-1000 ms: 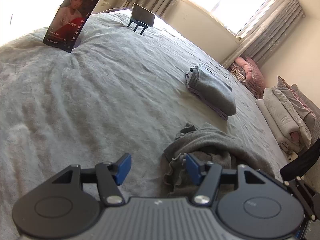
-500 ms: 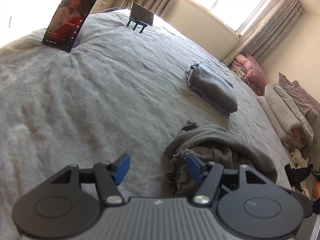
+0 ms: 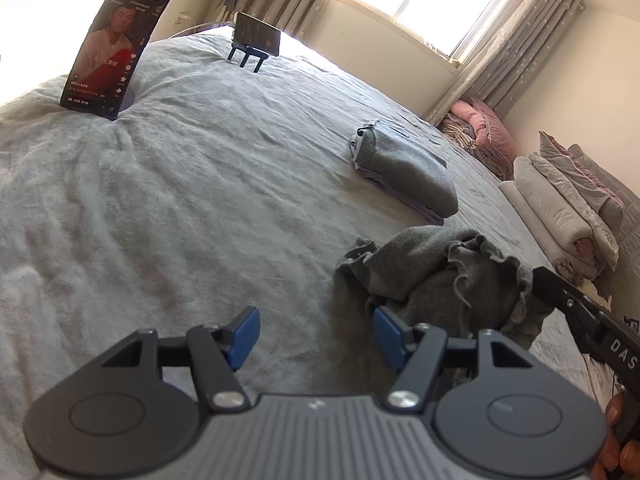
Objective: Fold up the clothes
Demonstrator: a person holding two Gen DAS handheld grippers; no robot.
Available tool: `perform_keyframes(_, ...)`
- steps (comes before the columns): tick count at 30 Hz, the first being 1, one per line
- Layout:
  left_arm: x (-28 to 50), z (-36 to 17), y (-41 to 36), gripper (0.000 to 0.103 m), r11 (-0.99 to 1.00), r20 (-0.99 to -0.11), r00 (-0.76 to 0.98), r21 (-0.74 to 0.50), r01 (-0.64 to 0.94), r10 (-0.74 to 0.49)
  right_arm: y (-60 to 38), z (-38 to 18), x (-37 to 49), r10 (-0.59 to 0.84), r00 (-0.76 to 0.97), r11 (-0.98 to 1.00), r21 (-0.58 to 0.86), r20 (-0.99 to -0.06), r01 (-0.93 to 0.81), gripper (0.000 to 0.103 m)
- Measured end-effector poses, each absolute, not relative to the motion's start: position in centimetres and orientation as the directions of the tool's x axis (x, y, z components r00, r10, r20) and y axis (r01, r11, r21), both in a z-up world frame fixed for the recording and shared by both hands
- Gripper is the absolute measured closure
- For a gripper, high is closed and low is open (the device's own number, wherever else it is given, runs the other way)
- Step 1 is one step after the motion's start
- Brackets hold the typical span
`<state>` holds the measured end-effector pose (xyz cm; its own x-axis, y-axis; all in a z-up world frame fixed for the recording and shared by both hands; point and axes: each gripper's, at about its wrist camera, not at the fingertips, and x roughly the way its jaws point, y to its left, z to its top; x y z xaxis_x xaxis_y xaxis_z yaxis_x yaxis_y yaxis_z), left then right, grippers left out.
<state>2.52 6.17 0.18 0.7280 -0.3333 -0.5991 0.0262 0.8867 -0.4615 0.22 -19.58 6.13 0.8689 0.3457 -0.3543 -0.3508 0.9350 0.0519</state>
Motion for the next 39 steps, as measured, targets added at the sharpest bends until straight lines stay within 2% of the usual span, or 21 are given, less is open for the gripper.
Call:
perform_keyframes(4, 2.3, 0.3, 5.4, 0.039, 0.881, -0.576, 0.724, -0.463, 0.094, -0.38, -21.1, 6.6, 0.5, 0.303, 0.892, 0.953, 0.074, -0.336, -0.295, 0.103)
perform_keyframes(10, 2.0, 0.4, 3.2, 0.039, 0.87, -0.565, 0.681, -0.432, 0.238, -0.466, -22.0, 6.7, 0.6, 0.343, 0.867, 0.939, 0.1, -0.36, -0.33, 0.103)
perform_keyframes(11, 2.0, 0.2, 2.8, 0.039, 0.874, -0.576, 0.671, -0.419, 0.248, -0.467, -21.9, 6.7, 0.6, 0.35, 0.862, 0.936, 0.099, -0.366, -0.338, 0.102)
perform_keyframes(13, 2.2, -0.1, 2.6, 0.039, 0.88, -0.59, 0.666, -0.409, 0.242, -0.457, -21.5, 6.5, 0.5, 0.366, 0.851, 0.929, 0.097, -0.376, -0.357, 0.091)
perform_keyframes(18, 2.7, -0.7, 3.1, 0.037, 0.872, -0.583, 0.666, -0.43, 0.232, -0.465, -20.3, 5.6, 0.7, 0.38, 0.823, 0.918, 0.061, -0.422, -0.393, 0.088)
perform_keyframes(19, 2.8, -0.8, 3.2, 0.037, 0.863, -0.57, 0.669, -0.45, 0.231, -0.477, -20.1, 5.3, 0.8, 0.383, 0.816, 0.915, 0.056, -0.434, -0.4, 0.083)
perform_keyframes(20, 2.9, -0.9, 3.4, 0.038, 0.853, -0.556, 0.672, -0.469, 0.231, -0.488, -19.8, 5.2, 0.9, 0.384, 0.812, 0.913, 0.05, -0.439, -0.404, 0.071)
perform_keyframes(22, 3.2, -0.9, 3.7, 0.039, 0.823, -0.522, 0.677, -0.519, 0.23, -0.518, -19.4, 4.9, 0.8, 0.382, 0.812, 0.91, 0.028, -0.442, -0.413, 0.053)
perform_keyframes(26, 4.1, -0.9, 4.3, 0.048, 0.726, -0.428, 0.682, -0.651, 0.222, -0.593, -18.6, 4.8, 0.7, 0.369, 0.822, 0.908, -0.021, -0.434, -0.418, 0.052)
perform_keyframes(28, 4.8, -1.4, 4.2, 0.055, 0.692, -0.414, 0.675, -0.694, 0.201, -0.611, -18.7, 4.9, 0.8, 0.368, 0.823, 0.91, -0.013, -0.432, -0.414, 0.052)
perform_keyframes(30, 5.1, -1.7, 3.9, 0.075, 0.687, -0.421, 0.673, -0.704, 0.18, -0.608, -18.8, 4.9, 0.9, 0.365, 0.825, 0.913, -0.009, -0.432, -0.409, 0.052)
perform_keyframes(31, 5.1, -1.9, 3.7, 0.08, 0.688, -0.425, 0.675, -0.704, 0.173, -0.604, -18.8, 4.9, 0.9, 0.362, 0.826, 0.913, -0.012, -0.433, -0.407, 0.052)
perform_keyframes(32, 4.9, -1.7, 3.6, 0.089, 0.693, -0.421, 0.678, -0.697, 0.184, -0.603, -18.8, 5.0, 0.9, 0.359, 0.827, 0.914, -0.014, -0.433, -0.405, 0.052)
perform_keyframes(33, 4.6, -1.3, 3.4, 0.093, 0.703, -0.415, 0.679, -0.679, 0.212, -0.606, -18.7, 5.0, 0.9, 0.357, 0.828, 0.914, -0.02, -0.433, -0.405, 0.052)
perform_keyframes(39, 1.2, 0.8, 1.6, 0.096, 0.748, -0.404, 0.647, -0.502, 0.435, -0.647, -18.2, 5.9, 0.5, 0.375, 0.824, 0.896, -0.062, -0.425, -0.439, 0.052)
